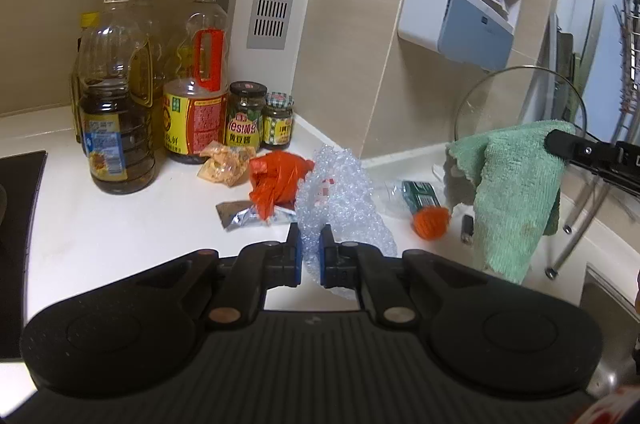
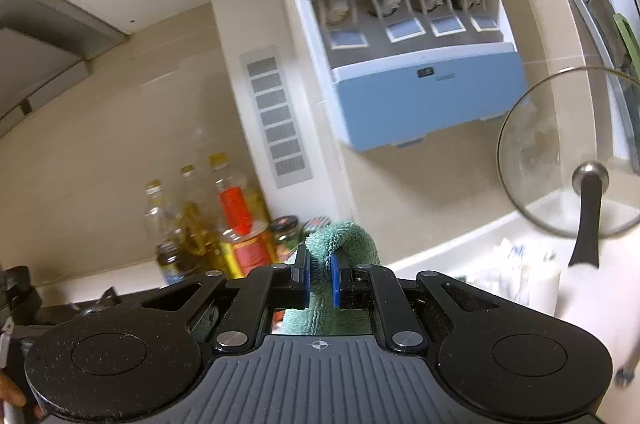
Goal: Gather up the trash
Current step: 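Carry the bubble-wrap net in the left gripper while the right gripper carries the green towel to the bin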
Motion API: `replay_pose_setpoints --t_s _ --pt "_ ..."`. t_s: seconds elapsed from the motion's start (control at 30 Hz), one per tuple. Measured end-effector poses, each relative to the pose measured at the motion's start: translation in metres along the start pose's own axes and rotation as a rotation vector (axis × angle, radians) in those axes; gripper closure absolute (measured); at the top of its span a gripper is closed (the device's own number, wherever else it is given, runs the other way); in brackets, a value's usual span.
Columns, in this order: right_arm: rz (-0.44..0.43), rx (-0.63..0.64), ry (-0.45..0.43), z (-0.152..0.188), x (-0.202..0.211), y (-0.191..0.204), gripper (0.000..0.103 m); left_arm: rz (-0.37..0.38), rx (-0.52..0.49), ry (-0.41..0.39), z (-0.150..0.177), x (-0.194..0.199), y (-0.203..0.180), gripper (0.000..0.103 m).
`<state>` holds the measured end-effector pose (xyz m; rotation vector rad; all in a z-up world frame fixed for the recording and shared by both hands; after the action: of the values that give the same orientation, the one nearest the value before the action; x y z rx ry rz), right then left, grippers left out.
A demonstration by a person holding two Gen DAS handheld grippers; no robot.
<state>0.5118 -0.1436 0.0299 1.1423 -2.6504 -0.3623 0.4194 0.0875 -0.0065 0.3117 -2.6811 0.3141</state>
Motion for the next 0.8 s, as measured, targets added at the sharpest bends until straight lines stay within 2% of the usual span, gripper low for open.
replay_pose_setpoints --t_s 0.43,0.8 --pt "-0.024 -0.090 0.121 0.064 0.048 0.064 0.093 0.054 -0.038 0.084 0.049 0.049 0.019 0.097" --pt "-0.025 -0.135 0.310 0.145 0.056 0.095 0.093 0.062 -0.058 0.224 0.116 0.065 0.034 0.097"
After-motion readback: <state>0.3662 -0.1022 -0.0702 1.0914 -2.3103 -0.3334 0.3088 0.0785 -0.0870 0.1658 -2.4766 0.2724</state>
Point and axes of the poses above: each gripper's, at about its wrist camera, not at the fingertips, and x roughly against the way its jaws point, y to its left, z to its underside, the point moved 8 cm from there along -x, roughly the way its jaws point, and after that the axes turned 4 degrees about -y, right-handed, at the moved point
